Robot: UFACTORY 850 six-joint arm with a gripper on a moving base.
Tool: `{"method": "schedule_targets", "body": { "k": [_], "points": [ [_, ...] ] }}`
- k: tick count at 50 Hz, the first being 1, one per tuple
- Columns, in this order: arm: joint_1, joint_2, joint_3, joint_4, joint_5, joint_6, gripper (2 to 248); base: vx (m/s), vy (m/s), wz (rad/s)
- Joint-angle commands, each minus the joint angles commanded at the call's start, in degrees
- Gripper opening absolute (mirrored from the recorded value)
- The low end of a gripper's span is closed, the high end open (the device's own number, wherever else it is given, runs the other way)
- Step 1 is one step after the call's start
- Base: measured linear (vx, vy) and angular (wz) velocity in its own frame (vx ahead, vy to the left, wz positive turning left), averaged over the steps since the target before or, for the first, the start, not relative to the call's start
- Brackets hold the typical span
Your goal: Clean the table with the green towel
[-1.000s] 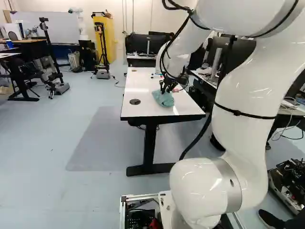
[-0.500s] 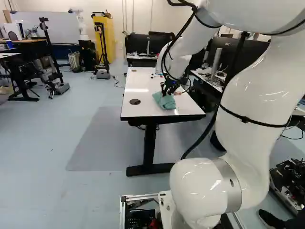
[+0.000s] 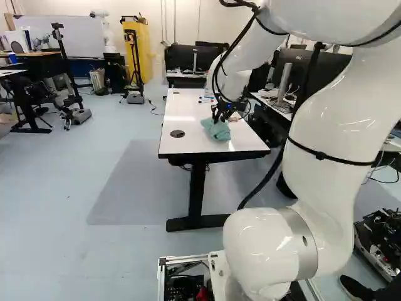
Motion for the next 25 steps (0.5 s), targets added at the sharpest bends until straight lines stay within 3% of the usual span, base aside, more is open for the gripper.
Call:
{"method": "schedule_targets", "body": {
  "k": [25],
  "points": [
    [-0.04, -4.40, -7.38, 0.00, 0.00, 0.00, 43, 0.000, 0.000, 0.000]
  ]
}}
